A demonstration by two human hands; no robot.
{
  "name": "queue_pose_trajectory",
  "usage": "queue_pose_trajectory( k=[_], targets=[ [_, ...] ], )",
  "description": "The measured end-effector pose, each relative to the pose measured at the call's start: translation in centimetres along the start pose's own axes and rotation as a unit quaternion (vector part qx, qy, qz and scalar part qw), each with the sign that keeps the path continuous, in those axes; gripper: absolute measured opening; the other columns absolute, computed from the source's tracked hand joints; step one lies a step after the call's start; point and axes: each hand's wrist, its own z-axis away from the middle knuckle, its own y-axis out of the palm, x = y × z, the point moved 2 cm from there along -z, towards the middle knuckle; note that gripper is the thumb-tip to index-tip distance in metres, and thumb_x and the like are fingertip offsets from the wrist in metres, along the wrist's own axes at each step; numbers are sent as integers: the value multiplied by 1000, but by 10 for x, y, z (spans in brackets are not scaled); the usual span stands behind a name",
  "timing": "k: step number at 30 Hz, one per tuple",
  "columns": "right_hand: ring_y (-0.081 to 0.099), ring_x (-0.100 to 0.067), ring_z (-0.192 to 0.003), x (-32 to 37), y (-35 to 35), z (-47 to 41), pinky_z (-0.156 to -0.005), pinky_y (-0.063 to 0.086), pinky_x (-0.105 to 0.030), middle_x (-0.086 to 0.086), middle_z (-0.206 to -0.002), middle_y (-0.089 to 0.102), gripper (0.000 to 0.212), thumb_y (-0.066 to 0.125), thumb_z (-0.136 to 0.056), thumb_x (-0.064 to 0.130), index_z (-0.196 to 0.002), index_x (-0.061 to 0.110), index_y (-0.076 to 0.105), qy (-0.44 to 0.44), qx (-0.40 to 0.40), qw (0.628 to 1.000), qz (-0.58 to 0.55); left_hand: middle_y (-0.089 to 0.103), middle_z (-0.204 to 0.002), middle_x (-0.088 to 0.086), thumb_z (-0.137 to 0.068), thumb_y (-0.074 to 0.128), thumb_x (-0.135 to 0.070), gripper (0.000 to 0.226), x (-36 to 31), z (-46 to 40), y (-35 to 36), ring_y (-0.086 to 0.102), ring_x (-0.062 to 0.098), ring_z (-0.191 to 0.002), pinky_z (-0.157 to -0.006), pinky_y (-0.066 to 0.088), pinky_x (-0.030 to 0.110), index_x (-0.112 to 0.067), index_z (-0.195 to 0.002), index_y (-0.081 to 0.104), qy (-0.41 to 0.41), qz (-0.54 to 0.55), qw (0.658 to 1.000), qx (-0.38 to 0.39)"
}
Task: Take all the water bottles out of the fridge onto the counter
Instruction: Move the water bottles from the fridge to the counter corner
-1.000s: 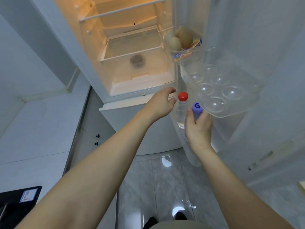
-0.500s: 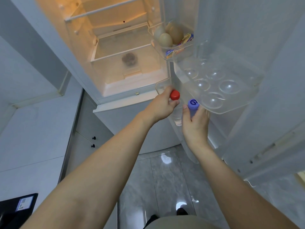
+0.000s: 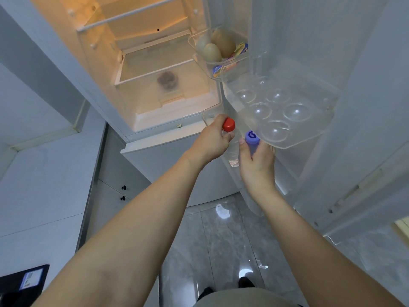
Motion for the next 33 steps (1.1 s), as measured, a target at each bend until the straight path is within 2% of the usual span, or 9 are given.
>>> queue_pose_trajectory(
  k=[5, 13, 17, 18, 20, 22, 25, 27, 33],
  targets=[
    [53, -29, -117, 0, -1, 0, -102, 39, -52, -9, -121, 60, 33, 55, -89, 24, -119, 11, 57, 1, -16, 1000, -22, 63, -96, 10, -94, 54, -21, 18, 0, 7, -3, 59, 29, -88, -77, 48, 39, -12, -108, 48, -15, 17, 997, -67],
    [53, -35, -113, 31, 2, 8, -100, 39, -53, -17, -118, 60, 38, 52, -92, 26, -118, -2, 56, -154, 53, 987, -15, 57, -100, -3, -96, 54, -19, 25, -2, 45, -42, 55, 20, -91, -77, 44, 31, -12, -118, 45, 38, 111, 948, -297],
    [52, -20, -102, 61, 8, 14, -101, 28, -13, -14, -107, 62, 25, 66, -86, 3, -109, -4, 58, -253, 36, 966, -25, 56, -96, -4, -96, 53, -20, 25, 17, 70, -71, 56, 21, -86, -71, 44, 23, -11, -118, 45, -7, 109, 930, -351],
    [52, -20, -104, 65, 9, 14, -103, 27, -14, -15, -108, 62, 25, 66, -86, 3, -109, -5, 59, -274, 31, 961, -25, 55, -95, -6, -97, 53, -20, 26, 22, 75, -76, 55, 18, -86, -68, 41, 14, -10, -119, 45, -22, 106, 927, -360],
    [52, -23, -109, 70, 22, 21, -107, 34, -42, -12, -113, 62, 27, 64, -88, 10, -112, -3, 59, -288, 45, 956, -32, 52, -91, -11, -97, 53, -18, 24, 39, 95, -86, 52, 5, -81, -65, 37, 6, -9, -118, 45, -54, 97, 916, -384],
    [51, -23, -111, 73, 28, 28, -99, 34, -63, -10, -115, 61, 27, 64, -88, 9, -112, -1, 58, -292, 48, 955, -38, 49, -88, -17, -96, 54, -14, 18, 49, 112, -88, 51, -9, -78, -66, 37, 3, -14, -112, 45, -63, 88, 914, -391],
    [50, -19, -111, 85, 48, 47, -97, 35, -66, -7, -114, 59, 26, 64, -88, 6, -112, 1, 57, -287, 101, 948, -92, 50, -88, -18, -95, 55, -13, 18, 81, 146, -87, 49, -1, -76, -69, 39, 11, -19, -109, 45, -113, 79, 903, -407],
    [52, -19, -111, 89, 62, 62, -98, 38, -61, -4, -116, 58, 27, 60, -91, 13, -115, 3, 55, -262, 147, 946, -120, 51, -88, -19, -94, 57, -15, 19, 103, 170, -81, 51, 10, -83, -72, 41, 25, -14, -111, 49, -159, 79, 895, -409],
    [56, -18, -103, 86, 104, 114, -93, 46, -30, 0, -111, 60, 27, 60, -92, 20, -116, 10, 56, -142, 297, 938, -107, 60, -97, -2, -94, 58, -21, 26, 145, 247, -72, 55, 16, -86, -73, 42, 28, -13, -117, 51, -256, 84, 874, -405]
  ],
)
